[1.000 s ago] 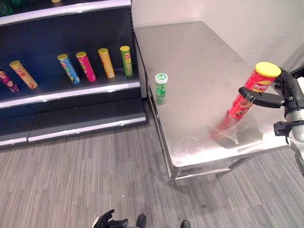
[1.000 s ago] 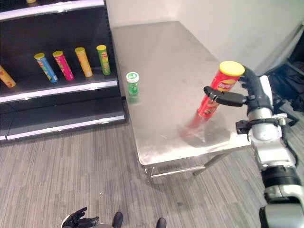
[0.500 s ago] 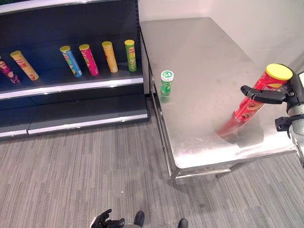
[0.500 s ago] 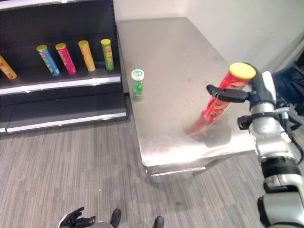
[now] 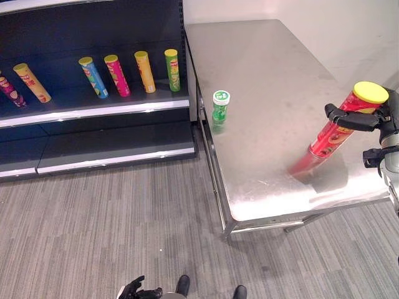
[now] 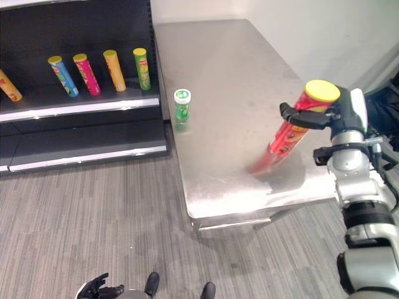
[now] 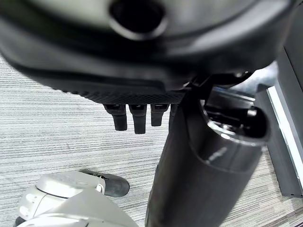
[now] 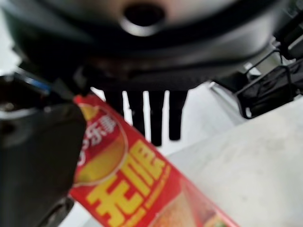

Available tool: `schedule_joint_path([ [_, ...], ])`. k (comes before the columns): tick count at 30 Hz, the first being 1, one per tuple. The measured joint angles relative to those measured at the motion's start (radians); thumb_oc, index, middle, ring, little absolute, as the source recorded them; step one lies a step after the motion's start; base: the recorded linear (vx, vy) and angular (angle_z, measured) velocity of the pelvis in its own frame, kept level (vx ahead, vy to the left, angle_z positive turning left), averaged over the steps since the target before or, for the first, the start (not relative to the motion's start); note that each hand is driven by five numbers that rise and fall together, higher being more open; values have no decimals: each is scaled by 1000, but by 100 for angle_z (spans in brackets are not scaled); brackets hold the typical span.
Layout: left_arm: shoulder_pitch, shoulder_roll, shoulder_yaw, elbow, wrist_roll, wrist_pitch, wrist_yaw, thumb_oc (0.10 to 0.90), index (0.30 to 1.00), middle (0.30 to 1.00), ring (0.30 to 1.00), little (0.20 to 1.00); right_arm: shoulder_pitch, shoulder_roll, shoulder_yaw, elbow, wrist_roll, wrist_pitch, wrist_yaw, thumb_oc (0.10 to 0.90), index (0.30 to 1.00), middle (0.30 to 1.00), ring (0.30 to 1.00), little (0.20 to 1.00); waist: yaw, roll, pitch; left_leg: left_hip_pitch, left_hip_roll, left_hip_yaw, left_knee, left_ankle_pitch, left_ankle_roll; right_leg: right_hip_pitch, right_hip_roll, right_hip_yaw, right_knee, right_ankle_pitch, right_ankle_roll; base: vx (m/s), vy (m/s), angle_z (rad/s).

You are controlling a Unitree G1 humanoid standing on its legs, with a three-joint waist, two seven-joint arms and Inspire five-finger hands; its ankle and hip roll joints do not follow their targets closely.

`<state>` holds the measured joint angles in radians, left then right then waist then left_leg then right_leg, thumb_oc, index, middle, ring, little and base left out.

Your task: Put the goods on the table back onto the shelves and tidy them up.

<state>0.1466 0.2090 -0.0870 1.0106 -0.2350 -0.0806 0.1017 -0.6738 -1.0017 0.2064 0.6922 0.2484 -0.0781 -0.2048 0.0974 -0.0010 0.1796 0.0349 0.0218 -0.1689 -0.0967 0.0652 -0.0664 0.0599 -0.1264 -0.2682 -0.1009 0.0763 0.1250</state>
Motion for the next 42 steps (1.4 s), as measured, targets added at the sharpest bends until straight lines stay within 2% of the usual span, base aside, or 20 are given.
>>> schedule_joint_path([
  [9,1,0,6,-2,1,7,0,800,900,900,900,900,94,2,-88,-166,-8,0,-30,400,300,300,300,300,-3,3,10,7,1,2,0,0,0,5,1,2,0,0,0,4,-15,0],
  [12,11,-5,26,-14,4,25,0,800,900,900,900,900,317,79,-318,-508,-78,-5,-96,400,300,300,300,300,-6,15,25,17,1,0,0,0,0,19,2,0,0,-6,-2,18,-75,4],
  [16,20,2,30,-61,32,41,2,800,900,900,900,900,323,80,-324,-593,-165,-16,-138,400,300,300,300,300,-13,27,39,9,7,-8,2,6,-5,22,20,6,0,-17,1,-130,-72,5],
  [19,-51,5,13,-89,32,36,0,800,900,900,900,900,286,81,-336,-621,-187,-28,-167,400,300,300,300,300,-4,10,92,-141,-12,-10,185,17,-24,-15,22,29,2,-18,-43,-50,211,50],
  [21,-81,9,-3,-86,29,37,-2,800,900,900,900,900,283,82,-337,-629,-187,-29,-166,400,300,300,300,300,-1,-6,115,-188,-3,-10,261,-42,-49,-14,3,21,7,-3,-69,70,394,35],
  [22,-82,27,0,-88,31,40,-3,800,900,900,900,900,285,101,-332,-650,-187,-30,-165,400,300,300,300,300,-2,-15,122,-200,92,4,265,-75,-52,-17,3,18,0,-18,-66,43,390,16],
  [23,-82,40,7,-84,30,41,2,800,900,900,900,900,285,112,-338,-662,-187,-37,-165,400,300,300,300,300,-15,-7,123,-169,216,19,161,-48,-99,-12,-2,31,7,-19,-59,32,943,-3],
  [24,-91,45,-2,-71,32,42,1,800,900,900,900,900,297,110,-372,-670,-188,-34,-167,400,300,300,300,300,-44,23,118,-120,272,20,59,-33,-128,-4,-37,49,8,4,-1,-24,939,-32],
  [25,-113,41,-35,-63,34,55,-1,800,900,900,900,900,334,109,-416,-706,-192,-28,-166,400,300,300,300,300,-38,31,118,-104,218,29,54,-39,-127,-4,-75,58,9,18,19,-86,895,-32],
  [26,-110,21,-47,-71,42,51,-6,800,900,900,900,900,331,111,-438,-744,-196,-20,-169,400,300,300,300,300,-63,35,117,-95,111,55,50,-34,-82,-15,-133,54,16,32,33,-180,527,-83],
  [27,-110,34,-49,-85,43,38,-7,800,900,900,900,900,288,137,-406,-762,-201,-19,-199,400,300,300,300,300,-61,4,119,-67,41,81,10,29,-45,-72,-193,81,38,71,38,-171,479,-101],
  [29,-151,63,16,-90,42,31,-8,800,900,900,900,900,258,22,-335,-761,-209,-9,-193,400,300,300,300,300,-74,-20,128,-69,-52,132,20,29,41,-108,-265,59,70,214,14,-141,404,-49],
  [31,-167,97,45,-93,41,13,-1,800,900,900,900,900,246,-36,-313,-733,-232,-9,-191,400,300,300,300,300,-68,7,114,-61,-37,100,18,29,76,-113,-154,166,232,8,85,-89,281,47],
  [32,-168,123,70,-93,41,7,-2,800,900,900,900,900,224,-109,-296,-716,-242,-9,-189,400,300,300,300,300,-45,-3,108,-58,-35,75,18,30,82,-123,-15,243,395,-161,71,-43,144,63],
  [33,-163,155,69,-77,41,16,2,800,900,900,900,900,192,-171,-294,-712,-253,-21,-189,400,300,300,300,300,-39,-19,98,-56,-52,48,20,33,80,-91,96,277,392,-254,0,-24,117,57],
  [35,-141,162,64,-42,42,26,2,800,900,900,900,900,117,-240,-289,-686,-279,-50,-192,400,300,300,300,300,-15,-46,84,-55,-97,32,21,32,79,-29,168,273,264,-263,-39,43,50,46],
  [36,-121,158,60,-32,41,29,2,800,900,900,900,900,66,-270,-273,-673,-280,-45,-192,400,300,300,300,300,-8,-58,79,-55,-120,15,23,32,79,24,158,279,175,-236,-102,65,11,56],
  [38,-70,135,44,-31,42,46,-4,800,900,900,900,900,-13,-282,-259,-648,-276,-46,-204,400,300,300,300,300,3,-84,64,-49,-133,-4,21,36,79,99,147,274,46,-175,-80,96,43,48],
  [41,-9,98,14,-34,41,44,-11,800,900,900,900,900,-94,-285,-191,-637,-251,-69,-204,400,300,300,300,300,19,-121,44,-37,-153,-37,23,40,74,143,140,256,15,-172,-79,-52,153,45],
  [42,-15,96,-6,-34,41,45,-11,800,900,900,900,900,-98,-286,-191,-632,-239,-80,-203,400,300,300,300,300,28,-123,43,-52,-164,-48,25,60,44,143,137,228,19,-168,-83,-70,290,138],
])
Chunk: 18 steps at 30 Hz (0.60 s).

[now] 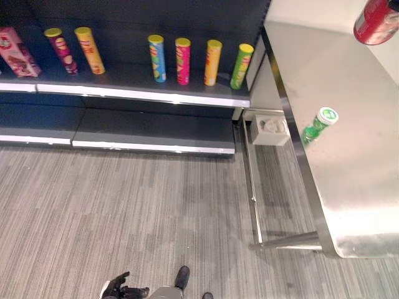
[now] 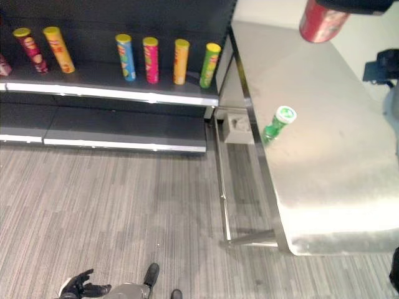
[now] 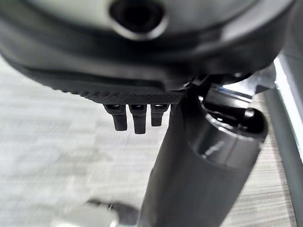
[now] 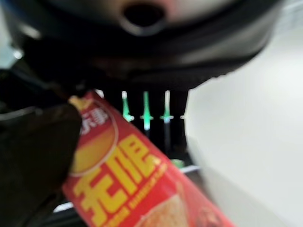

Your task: Put the goods on the table back onto the shelves and tidy them up.

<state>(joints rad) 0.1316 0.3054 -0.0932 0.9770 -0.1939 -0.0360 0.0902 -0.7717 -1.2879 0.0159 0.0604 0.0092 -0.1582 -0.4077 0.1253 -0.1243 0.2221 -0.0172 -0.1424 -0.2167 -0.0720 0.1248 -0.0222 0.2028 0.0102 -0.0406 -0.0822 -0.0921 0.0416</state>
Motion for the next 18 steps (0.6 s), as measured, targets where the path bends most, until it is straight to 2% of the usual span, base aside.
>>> schedule_joint_path([
  [1,-50,-10,-40,-4,0,7,-7,800,900,900,900,900,6,-29,-1,-2,21,1,0,400,300,300,300,300,-36,-10,5,-76,-41,24,57,51,-154,-11,-53,-87,-8,26,-38,30,240,164],
  [2,-58,-11,-26,-45,-1,-5,-16,800,900,900,900,900,8,-9,-7,-12,35,2,13,400,300,300,300,300,-18,-21,17,-135,13,210,144,-64,-39,-24,-87,-72,-11,22,-67,88,238,125],
  [3,-60,-7,-8,-53,-1,-9,-13,800,900,900,900,900,15,34,-5,-19,47,1,19,400,300,300,300,300,2,-21,18,-138,84,223,146,-70,-33,-30,-86,-56,-10,18,-72,96,217,32],
  [4,-59,2,7,-45,-2,-6,-10,800,900,900,900,900,31,80,-5,-28,55,1,26,400,300,300,300,300,0,-21,20,-142,163,204,149,-79,-54,-32,-86,-57,-10,19,-72,124,203,8],
  [5,-57,16,18,-35,-3,-2,-8,800,900,900,900,900,50,120,-9,-32,75,-6,35,400,300,300,300,300,-12,-18,26,-152,248,156,135,-72,-96,-33,-91,-65,-10,20,-70,217,320,28],
  [6,-59,26,20,-36,-3,-3,-5,800,900,900,900,900,62,143,-15,-30,94,-5,35,400,300,300,300,300,-18,-10,33,-168,303,122,118,-72,-126,-39,-91,-65,-10,21,-67,283,384,34],
  [7,-64,34,19,-36,-4,-2,-4,800,900,900,900,900,85,166,-28,-31,109,-4,38,400,300,300,300,300,-23,0,37,-187,356,115,84,-63,-139,-43,-97,-68,-10,21,-46,313,442,27],
  [8,-70,43,21,-35,-4,-3,2,800,900,900,900,900,142,221,-75,-33,127,-11,38,400,300,300,300,300,-26,6,36,-204,386,124,54,-62,-142,-39,-109,-71,-11,13,-18,292,449,25],
  [9,-68,35,29,-29,-3,0,8,800,900,900,900,900,184,297,-106,-29,146,-1,38,400,300,300,300,300,-29,23,33,-198,409,170,16,-57,-148,-25,-126,-85,-11,9,9,230,411,23],
  [10,-68,13,26,-20,-2,1,7,800,900,900,900,900,229,329,-134,-31,156,10,39,400,300,300,300,300,-26,59,29,-188,395,200,-6,-48,-160,-10,-148,-93,-10,10,37,320,601,-10],
  [11,-55,-46,22,-11,-1,2,9,800,900,900,900,900,303,370,-177,-46,158,35,42,400,300,300,300,300,-28,129,10,-163,310,203,-19,83,-138,5,-214,-96,-10,32,80,218,418,-5],
  [12,-53,-45,16,-10,0,8,10,800,900,900,900,900,347,394,-187,-66,160,47,38,400,300,300,300,300,-39,111,11,-161,243,214,-18,96,-100,9,-280,-118,-8,66,105,169,298,4],
  [14,-62,-37,13,-33,1,10,12,800,900,900,900,900,399,412,-183,-74,158,62,48,400,300,300,300,300,-62,116,13,-153,173,217,-18,96,-45,-26,-350,-151,47,96,117,51,132,15],
  [15,-85,-18,19,-51,1,0,20,800,900,900,900,900,411,411,-168,-73,158,84,68,400,300,300,300,300,-46,129,16,-148,166,220,-18,86,-23,-41,-318,-116,-20,81,147,250,754,-8],
  [16,-103,9,18,-51,2,-1,28,800,900,900,900,900,412,414,-167,-75,158,84,74,400,300,300,300,300,-44,130,17,-144,150,226,-15,71,-6,-59,-302,-117,-10,123,147,299,860,-16],
  [17,-126,38,-10,-24,11,-1,27,800,900,900,900,900,382,432,-137,-75,157,84,65,400,300,300,300,300,-39,114,28,-131,104,271,17,23,51,-115,-336,-130,117,154,170,235,659,-39],
  [18,-109,13,-5,-8,24,0,24,800,900,900,900,900,362,467,-106,-106,156,87,75,400,300,300,300,300,-43,132,44,-90,87,309,21,-25,138,-182,-377,-118,309,137,167,145,206,-27],
])
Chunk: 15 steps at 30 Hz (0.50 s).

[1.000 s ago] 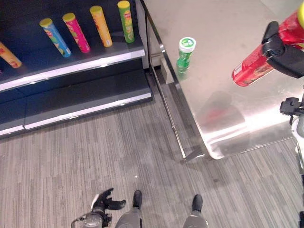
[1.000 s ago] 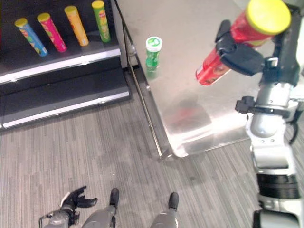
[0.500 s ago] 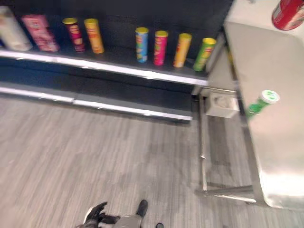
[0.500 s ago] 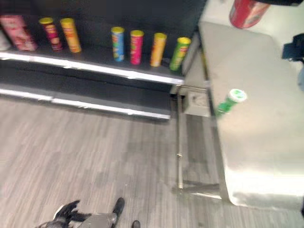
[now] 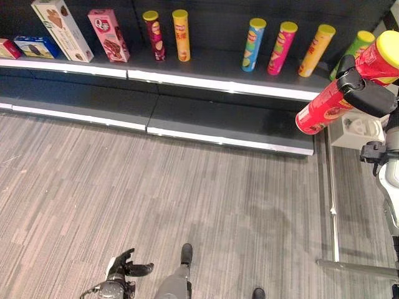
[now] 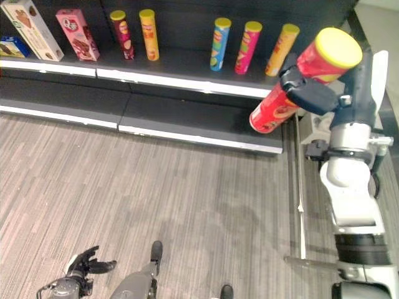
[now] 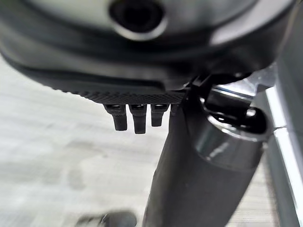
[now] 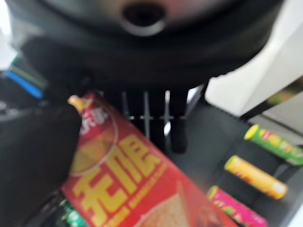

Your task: Put the goods on the table back onto the shelves and tidy them up.

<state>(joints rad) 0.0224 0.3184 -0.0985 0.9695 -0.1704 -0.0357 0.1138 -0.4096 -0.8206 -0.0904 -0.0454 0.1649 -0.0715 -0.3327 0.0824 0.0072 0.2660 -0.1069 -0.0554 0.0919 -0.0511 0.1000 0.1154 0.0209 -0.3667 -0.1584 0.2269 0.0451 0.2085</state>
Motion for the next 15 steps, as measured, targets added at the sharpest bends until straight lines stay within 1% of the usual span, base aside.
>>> schedule_joint_path([
  [1,29,-25,16,-7,8,-6,6,800,900,900,900,900,44,21,1,-32,1,-3,-4,400,300,300,300,300,-26,29,-6,60,1,-14,-35,29,-32,-23,-8,24,101,-18,8,154,143,3],
  [2,58,-34,14,-7,7,-3,7,800,900,900,900,900,93,9,14,-42,1,-8,1,400,300,300,300,300,-51,45,-39,74,-8,-32,-43,5,-31,-42,36,113,93,-87,30,173,115,25],
  [3,69,-29,13,-16,9,-4,5,800,900,900,900,900,93,-11,19,-42,1,-7,4,400,300,300,300,300,-49,51,-46,73,-8,-22,-46,-3,-20,-81,77,121,49,-118,17,168,105,1],
  [4,65,-13,16,-21,15,-1,7,800,900,900,900,900,81,-38,15,-41,3,-8,3,400,300,300,300,300,-52,33,-34,59,-9,-26,-41,-5,-16,-157,163,141,5,-139,-10,276,134,-11],
  [5,56,-5,23,-5,15,0,7,800,900,900,900,900,82,-38,5,-39,3,-8,3,400,300,300,300,300,-64,16,-30,49,-11,-39,-41,-5,-17,-207,234,138,-25,-140,-29,321,132,18],
  [6,49,-9,22,16,16,9,6,800,900,900,900,900,84,-37,6,-37,8,-8,3,400,300,300,300,300,-79,10,-31,50,-14,-51,-40,-6,-17,-240,287,140,-44,-126,-61,376,118,42],
  [7,45,-32,22,46,15,15,4,800,900,900,900,900,88,-18,6,-38,14,-15,4,400,300,300,300,300,-91,12,-31,62,-11,-74,-40,-27,-16,-309,398,219,-47,-100,-92,394,65,69],
  [8,52,-58,20,51,15,22,-7,800,900,900,900,900,96,-9,5,-37,18,-15,4,400,300,300,300,300,-112,4,-27,91,-27,-91,-41,-45,-18,-339,450,217,-133,-39,-109,399,38,64],
  [9,60,-108,7,49,15,23,-18,800,900,900,900,900,97,-5,5,-37,21,-30,6,400,300,300,300,300,-98,-21,-25,158,-87,-99,-40,-100,13,-386,426,97,-207,31,-108,548,-20,114],
  [10,58,-105,-20,27,17,34,-20,800,900,900,900,900,97,1,5,-20,35,-36,23,400,300,300,300,300,-120,-11,-26,219,-107,-156,-41,-153,21,-415,388,44,-242,50,-83,666,-166,117],
  [11,91,-138,-33,-13,17,38,-14,800,900,900,900,900,110,1,2,17,46,-35,37,400,300,300,300,300,-120,21,-43,281,-81,-210,-45,-210,15,-398,383,37,-131,60,-112,713,-245,151],
  [12,113,-149,-60,-50,16,38,-20,800,900,900,900,900,124,-3,2,52,50,-33,50,400,300,300,300,300,-130,71,-69,342,-19,-257,-27,-256,-38,-371,416,10,-52,75,-187,494,-216,161],
  [13,89,-153,-47,-90,13,28,-37,800,900,900,900,900,135,-8,5,68,55,-3,69,400,300,300,300,300,-100,35,-73,260,-30,-227,221,-256,-164,-260,404,-32,-104,14,-304,277,-143,133],
  [14,83,-156,-40,-144,11,18,-39,800,900,900,900,900,134,-24,4,7,55,-5,83,400,300,300,300,300,-70,13,-62,139,-36,-179,430,-270,-212,-188,416,-24,-178,21,-324,229,-49,106],
  [15,80,-153,-16,-167,4,18,-40,800,900,900,900,900,134,-12,1,-20,54,-14,91,400,300,300,300,300,-63,-14,-47,18,-48,-159,615,-266,-222,-152,407,13,-213,20,-323,277,-11,42],
])
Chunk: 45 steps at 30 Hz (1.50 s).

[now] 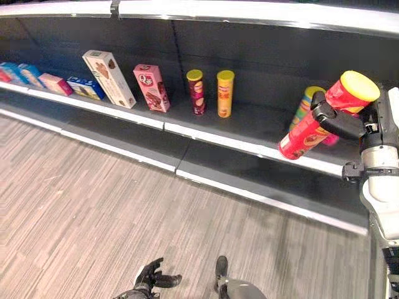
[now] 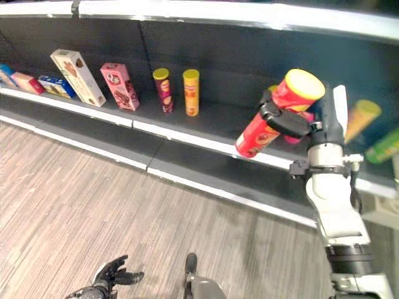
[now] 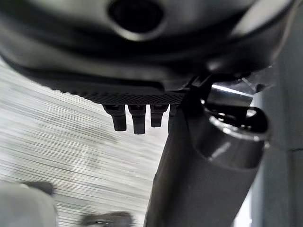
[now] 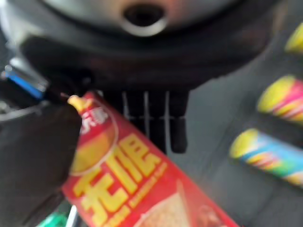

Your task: Put the goods on the table back onto the shelves and tidy them up.

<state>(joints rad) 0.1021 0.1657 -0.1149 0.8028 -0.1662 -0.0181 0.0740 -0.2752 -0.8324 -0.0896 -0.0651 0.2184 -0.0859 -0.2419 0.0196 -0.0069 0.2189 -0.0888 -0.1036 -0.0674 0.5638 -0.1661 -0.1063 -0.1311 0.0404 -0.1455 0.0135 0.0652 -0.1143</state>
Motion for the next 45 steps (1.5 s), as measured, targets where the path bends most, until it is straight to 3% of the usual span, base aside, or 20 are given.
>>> schedule_joint_path([
  [1,-4,4,10,-8,-2,-1,0,800,900,900,900,900,0,17,-8,-6,0,-4,0,400,300,300,300,300,1,-19,11,-67,-4,24,100,5,-7,11,-7,14,-8,-2,4,258,79,28],
  [2,-14,9,14,-17,-5,-2,0,800,900,900,900,900,10,36,-28,-16,-2,-4,5,400,300,300,300,300,3,-41,24,-115,-5,72,160,-1,9,24,-15,19,-15,-32,72,337,171,29],
  [3,-18,-15,3,-38,-32,2,1,800,900,900,900,900,36,38,-77,-25,-3,-10,21,400,300,300,300,300,-1,26,73,-170,201,138,-251,73,38,-14,-164,6,116,-85,124,398,215,5],
  [4,-31,-14,-12,20,-41,13,-2,800,900,900,900,900,38,61,-82,-18,-6,-11,7,400,300,300,300,300,-13,67,75,-161,248,35,-485,133,-52,85,-104,46,66,-115,75,383,227,-33],
  [6,-23,-6,24,22,-48,12,12,800,900,900,900,900,29,96,-54,2,-10,4,-6,400,300,300,300,300,3,63,78,-141,244,-79,-649,163,-77,171,-69,109,-9,-116,80,249,231,-134],
  [8,-15,0,42,31,-52,4,22,800,900,900,900,900,76,104,-52,-4,-24,10,-4,400,300,300,300,300,-6,59,79,-137,121,-78,-661,293,44,295,-70,171,-55,-152,138,173,276,-148],
  [9,5,-1,35,32,-50,-3,23,800,900,900,900,900,86,106,-52,-7,-30,13,-4,400,300,300,300,300,-12,81,66,-124,97,-57,-658,403,127,324,-55,183,-50,-172,169,48,190,-112],
  [10,34,12,26,32,-48,-9,24,800,900,900,900,900,108,130,-59,-15,-43,12,-3,400,300,300,300,300,-17,97,40,-88,109,1,-657,455,147,334,-27,183,-12,-214,227,19,164,-85],
  [11,13,37,19,34,-46,-9,28,800,900,900,900,900,125,152,-81,-28,-44,10,-7,400,300,300,300,300,-50,76,39,-88,97,-16,-656,439,149,266,-64,175,82,-282,262,6,137,-98],
  [14,-63,33,38,75,-46,-7,29,800,900,900,900,900,105,150,-83,-51,-45,10,-4,400,300,300,300,300,-37,82,44,-81,94,-5,-655,424,168,183,-138,178,-81,-242,258,-2,103,-74],
  [15,-86,41,42,80,-43,-12,43,800,900,900,900,900,105,150,-68,-57,-53,10,1,400,300,300,300,300,-38,73,50,-49,68,1,-656,422,165,152,-168,180,-122,-88,279,15,74,0],
  [16,-88,45,43,84,-35,-30,48,800,900,900,900,900,115,148,-59,-56,-58,15,1,400,300,300,300,300,-53,59,51,-2,42,2,-656,405,141,191,-185,156,-119,-24,275,29,54,4],
  [24,-4,45,27,120,-17,-17,47,800,900,900,900,900,111,151,-48,-67,-80,15,21,400,300,300,300,300,-36,20,44,58,105,7,-656,395,128,242,-122,155,-66,-36,294,27,2,16],
  [26,9,46,29,121,-15,-17,47,800,900,900,900,900,98,150,-48,-67,-83,14,21,400,300,300,300,300,-36,-3,36,53,108,6,-657,373,97,259,-118,152,-108,-52,265,23,-31,6],
  [30,13,46,31,116,-15,-17,46,800,900,900,900,900,100,150,-52,-67,-86,15,21,400,300,300,300,300,-42,-2,35,46,129,9,-661,332,57,252,-96,151,-108,-85,209,12,-22,-2],
  [31,15,43,35,120,-14,-17,46,800,900,900,900,900,101,153,-56,-67,-87,14,20,400,300,300,300,300,-48,6,31,43,141,15,-662,289,52,248,-83,150,-108,-89,171,12,-22,-6],
  [35,18,44,41,120,2,-15,47,800,900,900,900,900,123,161,-58,-67,-87,14,22,400,300,300,300,300,-59,3,18,25,138,60,-662,288,49,231,-96,155,-108,-79,177,0,0,0],
  [40,47,42,37,79,3,-7,46,800,900,900,900,900,150,161,-61,-68,-86,14,39,400,300,300,300,300,-59,34,-9,-2,129,31,-656,336,63,223,-89,125,-108,-76,183,-164,-32,23],
  [43,6,49,-4,54,8,-6,33,800,900,900,900,900,153,158,-66,-65,-85,14,42,400,300,300,300,300,-42,27,0,-69,127,1,-601,346,20,203,-104,79,-107,-74,157,-203,168,46],
  [45,-19,64,4,55,3,2,17,800,900,900,900,900,151,172,-66,-71,-83,12,44,400,300,300,300,300,-36,-19,27,-114,132,12,-416,212,3,194,-154,88,-101,-63,149,-41,411,-15],
])
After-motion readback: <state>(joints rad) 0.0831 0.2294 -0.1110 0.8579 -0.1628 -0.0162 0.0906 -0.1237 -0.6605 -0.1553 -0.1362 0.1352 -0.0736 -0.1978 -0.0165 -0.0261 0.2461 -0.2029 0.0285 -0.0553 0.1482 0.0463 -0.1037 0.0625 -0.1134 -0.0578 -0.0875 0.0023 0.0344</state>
